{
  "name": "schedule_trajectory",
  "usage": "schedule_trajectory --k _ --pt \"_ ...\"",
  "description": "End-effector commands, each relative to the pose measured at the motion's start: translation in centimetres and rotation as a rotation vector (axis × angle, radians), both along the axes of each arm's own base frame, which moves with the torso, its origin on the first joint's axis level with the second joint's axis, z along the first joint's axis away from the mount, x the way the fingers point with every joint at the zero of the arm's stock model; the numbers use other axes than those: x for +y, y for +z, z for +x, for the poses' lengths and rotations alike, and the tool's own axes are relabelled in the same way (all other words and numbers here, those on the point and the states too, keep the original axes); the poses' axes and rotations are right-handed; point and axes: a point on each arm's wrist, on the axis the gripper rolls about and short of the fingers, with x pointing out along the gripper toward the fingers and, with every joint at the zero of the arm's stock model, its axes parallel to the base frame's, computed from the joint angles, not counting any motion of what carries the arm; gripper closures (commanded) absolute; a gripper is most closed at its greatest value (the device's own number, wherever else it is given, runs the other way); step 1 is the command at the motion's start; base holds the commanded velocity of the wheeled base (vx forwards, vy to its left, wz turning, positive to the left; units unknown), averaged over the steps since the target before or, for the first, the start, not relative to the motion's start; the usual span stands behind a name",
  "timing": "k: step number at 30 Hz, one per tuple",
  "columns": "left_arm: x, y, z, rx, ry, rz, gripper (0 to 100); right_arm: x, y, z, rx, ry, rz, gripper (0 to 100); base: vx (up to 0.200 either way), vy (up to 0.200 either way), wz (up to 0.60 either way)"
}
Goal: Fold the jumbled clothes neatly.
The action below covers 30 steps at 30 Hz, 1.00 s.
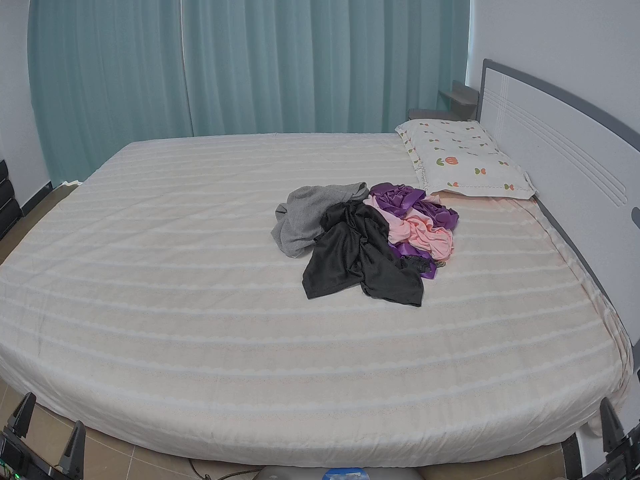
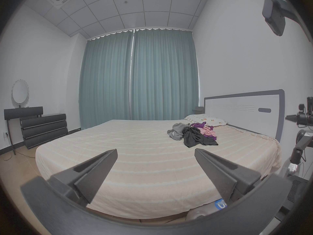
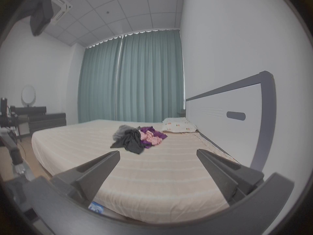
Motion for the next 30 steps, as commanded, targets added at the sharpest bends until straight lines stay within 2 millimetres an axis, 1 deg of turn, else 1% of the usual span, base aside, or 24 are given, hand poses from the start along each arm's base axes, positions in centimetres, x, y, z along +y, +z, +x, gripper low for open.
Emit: schedule_trajectory --k 1,3,5,6,9,10,11,12,13,14,15,16,17,20,21,22,23,24,25,27,28,30 --pt "0.0 -0.5 0.0 0.006 0.001 0.003 0 0.1 6.2 0.4 -0.007 0.063 0.106 0 0.0 0.0 0.0" --pt "0.0 -0.5 0.0 0.007 0.0 -0.001 0 0.2 5.8 1.7 0.098 0.106 0.064 0 0.0 0.0 0.0" --pt "0.0 -0.5 0.0 0.005 0.0 0.001 0 0.3 5.2 3.7 0.237 0.141 0.068 0 0.0 0.0 0.0" --pt "0.0 -0.5 0.0 0.006 0.0 0.001 0 0.3 5.1 4.1 0.263 0.146 0.072 0 0.0 0.0 0.0" --pt "0.0 -0.5 0.0 0.006 0.0 0.002 0 0.5 5.3 7.7 0.424 0.199 0.101 0 0.0 0.0 0.0" --pt "0.0 -0.5 0.0 0.006 0.0 0.002 0 0.6 5.5 9.3 0.472 0.215 0.119 0 0.0 0.0 0.0" --pt "0.0 -0.5 0.0 0.006 0.001 0.003 0 0.6 5.6 10.4 0.497 0.223 0.128 0 0.0 0.0 0.0" --pt "0.0 -0.5 0.0 0.006 0.0 0.001 0 0.6 5.6 12.1 0.534 0.234 0.139 0 0.0 0.0 0.0" --pt "0.0 -0.5 0.0 0.006 0.0 0.001 0 0.7 5.5 13.3 0.556 0.24 0.146 0 0.0 0.0 0.0" --pt "0.0 -0.5 0.0 0.006 0.0 0.001 0 0.9 5.2 15.6 0.602 0.245 0.161 0 0.0 0.0 0.0" --pt "0.0 -0.5 0.0 0.006 0.0 0.001 0 1.1 4.8 17.0 0.623 0.252 0.168 0 0.0 0.0 0.0" --pt "0.0 -0.5 0.0 0.006 0.0 0.001 0 1.2 4.6 18.0 0.635 0.254 0.176 0 0.0 0.0 0.0" --pt "0.0 -0.5 0.0 0.006 0.0 0.001 0 1.5 3.9 20.1 0.656 0.257 0.192 0 0.0 0.0 0.0" --pt "0.0 -0.5 0.0 0.006 -0.002 0.004 0 2.7 2.2 24.9 0.68 0.263 0.242 0 0.0 0.0 0.0" --pt "0.0 -0.5 0.0 0.003 -0.002 0.004 0 2.9 2.0 25.6 0.678 0.264 0.256 0 0.0 0.0 0.0" --pt "0.0 -0.5 0.0 0.006 0.0 0.002 0 3.7 1.3 27.8 0.677 0.262 0.305 0 0.0 0.0 0.0" --pt "0.0 -0.5 0.0 0.006 0.0 0.002 0 4.0 1.0 28.4 0.679 0.258 0.318 0 0.0 0.0 0.0" --pt "0.0 -0.5 0.0 0.006 0.0 0.002 0 5.0 0.0 30.6 0.686 0.236 0.367 0 0.0 0.0 0.0" --pt "0.0 -0.5 0.0 0.006 0.0 0.002 0 5.3 -0.4 31.4 0.69 0.222 0.382 0 0.0 0.0 0.0" --pt "0.0 -0.5 0.0 0.006 -0.002 0.002 0 6.7 -2.1 34.4 0.701 0.171 0.429 0 0.0 0.0 0.0" --pt "0.0 -0.5 0.0 0.006 -0.002 0.002 0 7.0 -2.6 35.0 0.706 0.165 0.436 0 0.0 0.0 0.0" --pt "0.0 -0.5 0.0 0.006 0.0 0.002 0 7.8 -3.9 37.3 0.711 0.142 0.461 0 0.0 0.0 0.0"
